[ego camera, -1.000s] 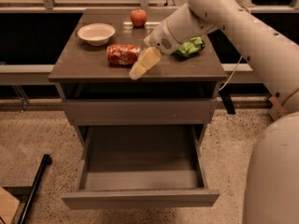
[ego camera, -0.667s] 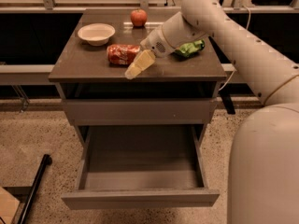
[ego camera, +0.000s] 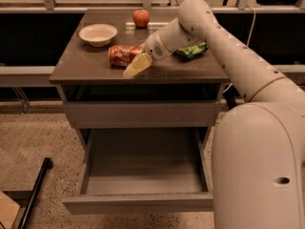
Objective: Place coke can into middle drawer
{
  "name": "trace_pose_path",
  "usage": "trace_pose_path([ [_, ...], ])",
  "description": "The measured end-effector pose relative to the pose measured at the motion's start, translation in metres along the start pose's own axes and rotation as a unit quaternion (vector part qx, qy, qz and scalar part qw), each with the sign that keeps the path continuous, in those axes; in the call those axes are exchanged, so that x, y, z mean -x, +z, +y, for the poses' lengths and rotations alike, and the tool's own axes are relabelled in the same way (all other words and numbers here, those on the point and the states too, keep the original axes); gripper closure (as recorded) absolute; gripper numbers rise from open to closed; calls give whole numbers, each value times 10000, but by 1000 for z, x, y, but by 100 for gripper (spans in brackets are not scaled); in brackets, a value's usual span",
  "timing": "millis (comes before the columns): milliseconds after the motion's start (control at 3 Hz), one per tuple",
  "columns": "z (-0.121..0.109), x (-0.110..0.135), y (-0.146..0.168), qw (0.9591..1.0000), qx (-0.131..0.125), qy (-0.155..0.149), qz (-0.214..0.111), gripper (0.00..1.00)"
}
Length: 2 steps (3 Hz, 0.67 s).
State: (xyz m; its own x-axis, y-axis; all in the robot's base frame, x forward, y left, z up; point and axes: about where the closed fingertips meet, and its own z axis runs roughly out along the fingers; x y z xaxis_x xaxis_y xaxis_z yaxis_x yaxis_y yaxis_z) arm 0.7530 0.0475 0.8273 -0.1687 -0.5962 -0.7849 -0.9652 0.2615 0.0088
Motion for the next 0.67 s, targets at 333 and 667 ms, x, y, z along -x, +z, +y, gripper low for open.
trace_pose_path([
  [333, -8, 1, 6, 10000, -14, 36, 7, 42],
  [667, -11, 4, 8, 10000, -32, 37, 6, 65],
])
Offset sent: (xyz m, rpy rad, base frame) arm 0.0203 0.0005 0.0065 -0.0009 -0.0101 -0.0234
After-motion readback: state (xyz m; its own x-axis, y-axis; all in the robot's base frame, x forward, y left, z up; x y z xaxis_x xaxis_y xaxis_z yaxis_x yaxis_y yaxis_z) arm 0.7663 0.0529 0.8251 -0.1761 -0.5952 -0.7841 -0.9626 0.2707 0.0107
